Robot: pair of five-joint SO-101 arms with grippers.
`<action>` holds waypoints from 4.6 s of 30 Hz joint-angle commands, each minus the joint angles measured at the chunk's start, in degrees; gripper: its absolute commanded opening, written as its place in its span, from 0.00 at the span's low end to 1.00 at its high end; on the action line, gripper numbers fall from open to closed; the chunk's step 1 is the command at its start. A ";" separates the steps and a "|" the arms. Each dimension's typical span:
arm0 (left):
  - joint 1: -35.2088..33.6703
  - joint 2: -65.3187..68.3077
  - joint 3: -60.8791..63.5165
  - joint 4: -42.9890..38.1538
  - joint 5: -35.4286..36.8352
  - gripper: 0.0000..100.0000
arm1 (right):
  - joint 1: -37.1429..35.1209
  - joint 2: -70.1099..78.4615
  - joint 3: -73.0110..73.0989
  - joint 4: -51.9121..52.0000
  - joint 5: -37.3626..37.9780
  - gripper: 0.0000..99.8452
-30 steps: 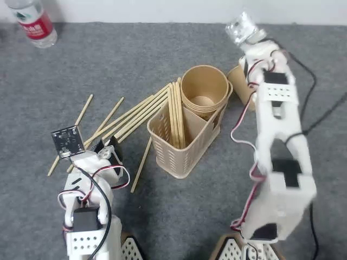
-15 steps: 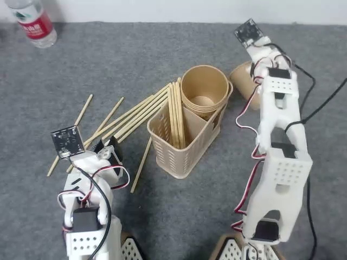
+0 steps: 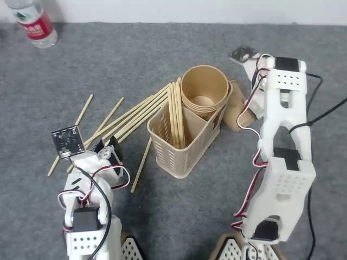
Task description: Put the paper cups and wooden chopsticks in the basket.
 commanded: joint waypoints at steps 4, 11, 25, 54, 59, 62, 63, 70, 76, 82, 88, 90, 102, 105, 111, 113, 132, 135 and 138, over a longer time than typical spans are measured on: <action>0.26 -0.88 -0.22 0.35 -0.53 0.11 | 0.40 -11.56 -10.55 -6.37 -6.33 0.05; 0.26 -0.88 -0.22 0.35 -0.53 0.11 | -5.93 -7.52 -10.90 -27.30 -17.05 0.06; 0.35 -0.88 -0.22 0.35 -0.53 0.11 | -12.26 10.07 -10.99 -39.78 -17.05 0.06; 0.35 -0.88 -0.22 0.18 -0.53 0.11 | 3.03 6.46 -20.75 4.62 -3.43 0.05; 0.35 -0.88 -0.22 0.09 -0.53 0.11 | 9.19 1.10 -21.63 11.38 0.79 0.05; 0.35 -0.88 -0.22 0.09 -0.53 0.11 | 13.85 -4.53 -19.08 11.30 1.14 0.05; 0.35 -0.88 -0.22 0.09 -0.53 0.11 | 15.08 -6.64 -17.85 11.30 1.23 0.05; 0.35 -0.88 -0.22 0.35 -0.53 0.11 | 13.76 -24.04 5.54 11.12 8.97 0.05; 0.26 -0.88 -0.22 0.35 -0.53 0.11 | 6.20 -33.89 17.93 -1.98 4.84 0.06; 0.26 -0.88 -0.22 0.35 -0.53 0.11 | 5.49 -30.90 27.08 -31.78 -9.93 0.06; 0.26 -0.88 -0.22 0.18 -0.53 0.11 | 4.79 -21.23 29.71 -40.75 -10.90 0.06; 0.26 -0.88 -0.22 0.09 -0.53 0.11 | 4.44 -18.68 29.71 -39.78 -10.73 0.06; 0.35 -0.88 -0.22 0.09 -0.53 0.11 | -1.80 -17.45 28.48 -14.90 -10.90 0.06; 0.35 -0.88 -0.22 0.09 -0.53 0.11 | -4.53 -17.45 28.48 -7.96 -10.64 0.05; 0.35 -0.88 -0.22 0.09 -0.53 0.11 | -8.13 -17.54 25.67 6.46 -10.64 0.05; 0.35 -0.88 -0.22 0.09 -0.53 0.11 | -7.87 -17.54 23.47 10.86 -10.64 0.05; 0.35 -0.88 -0.22 0.26 -0.53 0.11 | 2.95 -66.07 52.84 11.30 3.08 0.01; 0.35 -0.88 -0.22 0.26 -0.53 0.11 | 10.15 -72.40 56.88 11.21 9.05 0.01; 0.35 -0.88 -0.22 0.26 -0.53 0.11 | 18.42 -77.41 60.04 10.77 15.47 0.01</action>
